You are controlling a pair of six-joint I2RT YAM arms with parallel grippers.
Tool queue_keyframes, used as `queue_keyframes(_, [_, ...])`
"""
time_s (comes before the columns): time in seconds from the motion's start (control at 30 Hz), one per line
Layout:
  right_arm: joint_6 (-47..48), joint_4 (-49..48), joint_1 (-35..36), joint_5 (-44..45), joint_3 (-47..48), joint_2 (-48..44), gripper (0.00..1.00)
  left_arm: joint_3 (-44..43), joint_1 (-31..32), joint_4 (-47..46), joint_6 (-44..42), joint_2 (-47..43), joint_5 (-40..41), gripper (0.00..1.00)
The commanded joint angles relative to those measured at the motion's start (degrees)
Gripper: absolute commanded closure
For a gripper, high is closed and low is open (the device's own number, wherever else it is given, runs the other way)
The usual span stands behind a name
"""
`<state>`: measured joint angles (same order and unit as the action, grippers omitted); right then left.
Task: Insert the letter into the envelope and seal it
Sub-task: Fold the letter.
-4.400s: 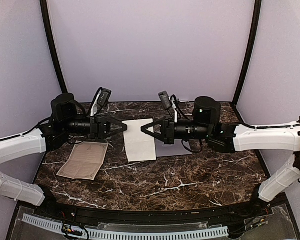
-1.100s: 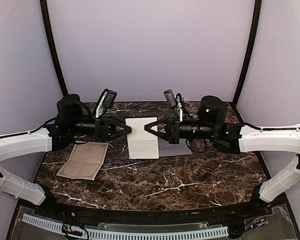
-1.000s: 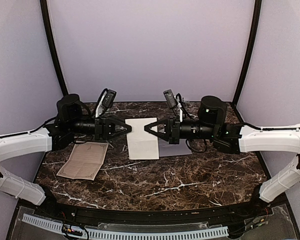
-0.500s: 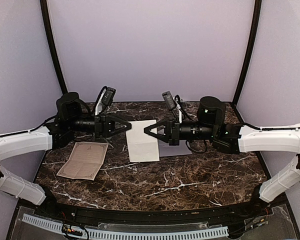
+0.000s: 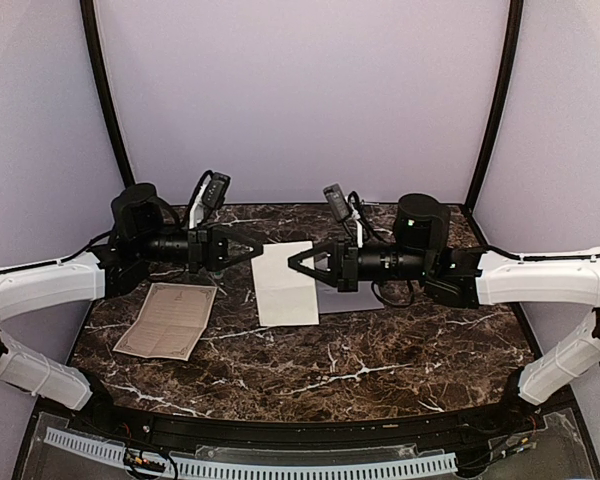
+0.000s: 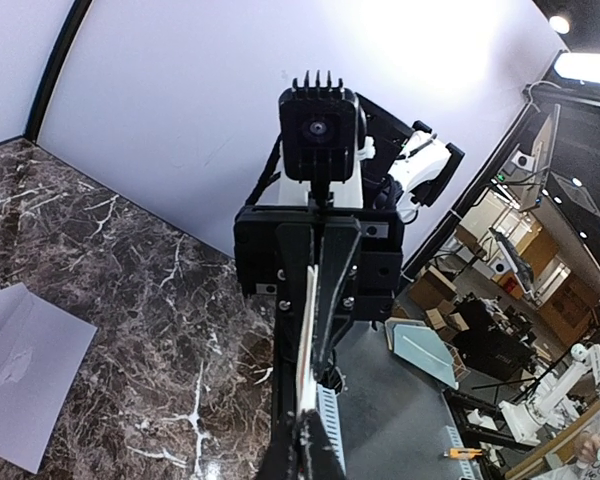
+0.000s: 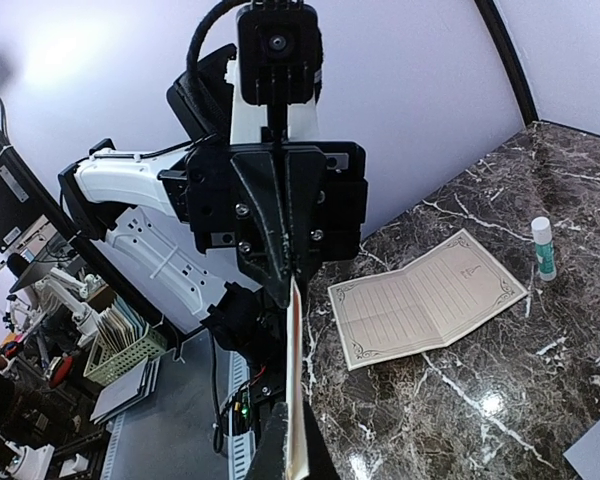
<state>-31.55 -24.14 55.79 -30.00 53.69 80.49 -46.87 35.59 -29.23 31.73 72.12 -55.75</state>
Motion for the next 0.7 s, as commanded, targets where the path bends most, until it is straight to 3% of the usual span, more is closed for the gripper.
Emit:
queue_keyframes(0.0, [0.9, -1.6, 0.3, 2.1, 0.8, -1.1, 1.0, -0.4, -0.4, -2.9, -0.3, -0.7, -1.4, 1.0])
queue_keyframes(0.03, [1.0, -1.6, 0.3, 2.9, 0.7, -1.4, 1.0, -0.2, -0.4, -2.3, -0.4, -0.6, -1.6, 0.96])
queue_keyframes(0.07, [1.0, -1.7, 0.2, 3.6, 0.5, -1.8, 1.0, 0.1, -0.4, -2.0, -0.4, -0.6, -1.8, 0.72])
queue_keyframes(0.13, [1.1, -2.0, 0.3, 4.8, 0.4, -2.4, 1.0, 0.7, -0.3, -0.5, -0.7, -0.4, -2.7, 0.5])
queue_keyframes(0.17, [1.2, -2.1, 0.2, 5.3, 0.3, -2.7, 1.0, 1.4, -0.1, -0.3, -0.8, -0.5, -2.8, 0.48])
queue_keyframes(0.2, [1.3, -2.2, 0.3, 5.7, 0.3, -2.9, 1.0, 1.8, 0.0, 0.2, -0.9, -0.7, -2.7, 0.48])
queue_keyframes(0.27, [1.4, -2.3, 0.2, 6.3, 0.4, -3.1, 1.0, 2.7, 0.3, 0.7, -1.2, -1.1, -2.7, 0.6])
queue_keyframes(0.3, [1.4, -2.5, 0.2, 6.7, 0.4, -3.1, 1.0, 3.1, 0.4, 1.1, -1.3, -1.3, -2.9, 0.87])
queue_keyframes(0.37, [1.2, -2.9, 0.2, 7.0, 0.3, -3.1, 1.0, 3.6, 0.7, 1.6, -1.6, -1.7, -3.2, 0.99])
queue_keyframes(0.43, [1.0, -3.4, 0.3, 7.1, 0.4, -3.1, 1.0, 4.0, 1.2, 2.1, -1.8, -1.8, -3.2, 0.96])
queue_keyframes(0.47, [0.9, -3.6, 0.2, 7.1, 0.4, -3.1, 1.0, 4.1, 1.5, 2.4, -1.7, -1.8, -3.3, 0.86])
queue_keyframes(0.5, [0.7, -3.8, 0.2, 7.1, 0.3, -3.0, 1.0, 4.3, 1.6, 2.5, -1.5, -1.6, -3.4, 0.66])
queue_keyframes(0.57, [0.6, -4.3, 0.3, 7.0, 0.3, -3.0, 1.0, 4.7, 2.2, 2.3, -1.3, -1.6, -3.5, 0.56])
queue_keyframes(0.6, [0.6, -4.4, 0.3, 7.1, 0.3, -3.0, 1.0, 4.8, 2.5, 2.1, -1.3, -1.6, -3.5, 0.58])
queue_keyframes(0.63, [0.5, -4.5, 0.2, 7.2, 0.4, -3.0, 1.0, 5.1, 2.6, 2.0, -1.3, -1.7, -3.5, 0.75])
queue_keyframes(0.67, [0.6, -4.4, 0.3, 7.4, 0.3, -3.0, 1.0, 5.2, 2.8, 1.9, -1.3, -1.7, -3.5, 0.86])
